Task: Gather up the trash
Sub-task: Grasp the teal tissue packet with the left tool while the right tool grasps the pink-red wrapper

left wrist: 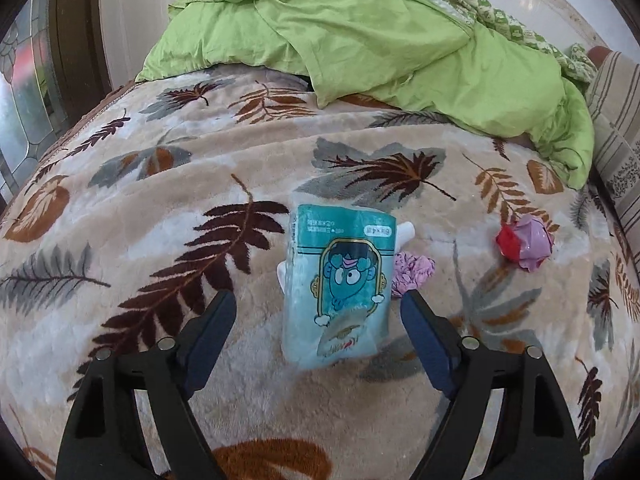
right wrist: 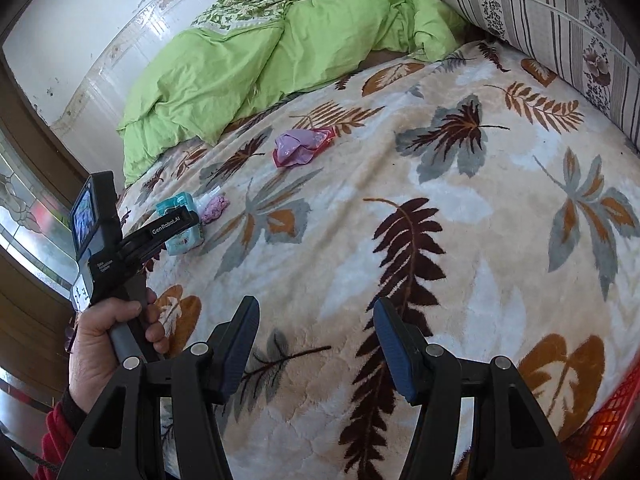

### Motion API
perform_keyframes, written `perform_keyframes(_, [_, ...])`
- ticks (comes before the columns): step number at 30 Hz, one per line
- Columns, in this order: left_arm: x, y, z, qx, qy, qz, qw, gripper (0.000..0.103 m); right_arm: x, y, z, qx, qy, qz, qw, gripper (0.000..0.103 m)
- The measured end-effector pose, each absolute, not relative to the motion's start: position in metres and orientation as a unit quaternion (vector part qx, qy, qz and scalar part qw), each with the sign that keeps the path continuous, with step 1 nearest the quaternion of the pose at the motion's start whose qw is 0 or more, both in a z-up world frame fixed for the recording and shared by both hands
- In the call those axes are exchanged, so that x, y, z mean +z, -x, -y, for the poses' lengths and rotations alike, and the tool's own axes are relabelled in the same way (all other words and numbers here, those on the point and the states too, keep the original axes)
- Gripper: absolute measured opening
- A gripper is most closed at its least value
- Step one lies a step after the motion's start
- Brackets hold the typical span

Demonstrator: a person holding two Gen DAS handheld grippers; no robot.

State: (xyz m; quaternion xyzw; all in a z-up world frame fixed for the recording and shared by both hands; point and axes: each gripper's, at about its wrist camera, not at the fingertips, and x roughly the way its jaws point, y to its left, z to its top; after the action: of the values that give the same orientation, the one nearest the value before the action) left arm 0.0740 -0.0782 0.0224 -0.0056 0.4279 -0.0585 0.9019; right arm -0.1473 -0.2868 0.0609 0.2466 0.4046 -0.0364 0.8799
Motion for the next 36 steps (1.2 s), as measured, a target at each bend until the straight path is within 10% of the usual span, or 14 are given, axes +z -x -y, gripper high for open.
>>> perform_keyframes(3, [0.020,-0.078,0.073,-0.072,0.017,-0.439,0.895,0.041,0.060,0.144,0.285,-0.034,-0.249,-0.405,0.879,0.063])
perform_keyframes(9, [0.035,-0.069,0.056,-0.094,0.044,-0.432,0.896,0.027,0.064,0.122,0.280,-0.021,-0.235,-0.412,0.880,0.063])
perform_keyframes(29, [0.057,-0.068,0.031,-0.115,0.066,-0.410,0.902,0.025,0.019,-0.098,0.324,-0.093,-0.311,-0.421,0.847,0.068])
perform_keyframes(33, [0.060,-0.067,0.033,-0.123,0.063,-0.408,0.903,0.025,0.021,-0.098,0.307,-0.089,-0.278,-0.418,0.860,0.038])
perform_keyframes(36, [0.063,-0.064,0.034,-0.127,0.064,-0.403,0.904,0.025,0.033,-0.082,0.293,-0.090,-0.233,-0.408,0.878,0.035])
